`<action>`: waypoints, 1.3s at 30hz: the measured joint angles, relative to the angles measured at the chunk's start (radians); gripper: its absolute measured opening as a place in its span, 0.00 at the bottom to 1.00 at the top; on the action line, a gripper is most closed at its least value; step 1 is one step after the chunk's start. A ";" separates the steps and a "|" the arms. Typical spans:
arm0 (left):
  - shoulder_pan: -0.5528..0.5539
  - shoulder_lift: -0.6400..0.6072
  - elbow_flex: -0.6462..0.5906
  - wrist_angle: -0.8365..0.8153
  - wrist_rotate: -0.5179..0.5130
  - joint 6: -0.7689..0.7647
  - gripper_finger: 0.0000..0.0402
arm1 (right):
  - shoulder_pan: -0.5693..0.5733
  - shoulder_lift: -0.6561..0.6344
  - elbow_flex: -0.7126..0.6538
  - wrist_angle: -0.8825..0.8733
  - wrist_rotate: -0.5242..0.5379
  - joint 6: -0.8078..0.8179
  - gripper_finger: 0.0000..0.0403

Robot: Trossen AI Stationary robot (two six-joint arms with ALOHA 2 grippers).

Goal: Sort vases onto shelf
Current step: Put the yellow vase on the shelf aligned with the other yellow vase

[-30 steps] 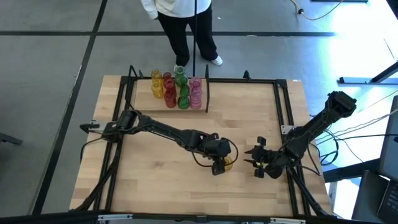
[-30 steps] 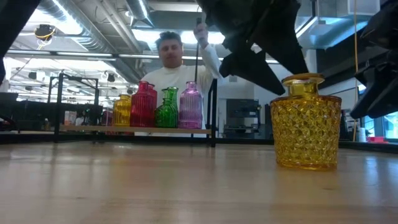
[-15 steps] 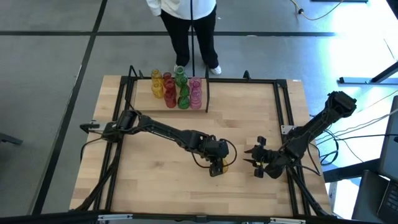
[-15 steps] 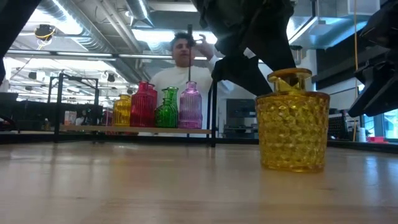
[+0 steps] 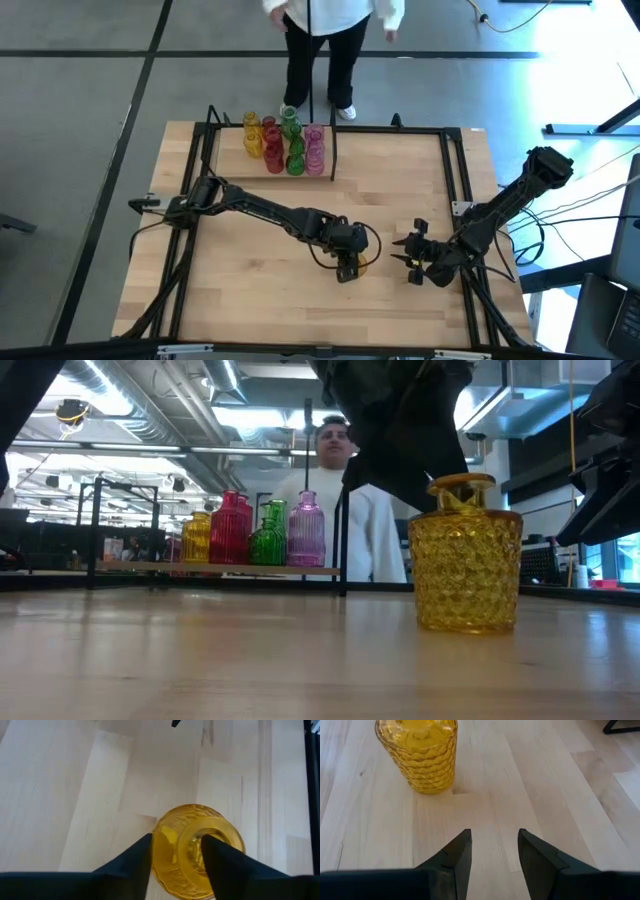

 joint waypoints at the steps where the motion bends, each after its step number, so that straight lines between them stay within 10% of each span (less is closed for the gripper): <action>1: 0.000 0.000 0.000 0.000 0.001 0.003 0.38 | 0.000 0.000 0.000 0.000 0.000 0.000 0.35; 11: -0.002 -0.003 0.000 -0.004 0.008 0.026 0.11 | 0.000 0.000 0.000 0.000 0.000 0.001 0.35; 39: -0.085 -0.206 -0.019 -0.497 -0.134 -0.030 0.11 | 0.000 0.026 0.000 0.034 -0.003 0.007 0.35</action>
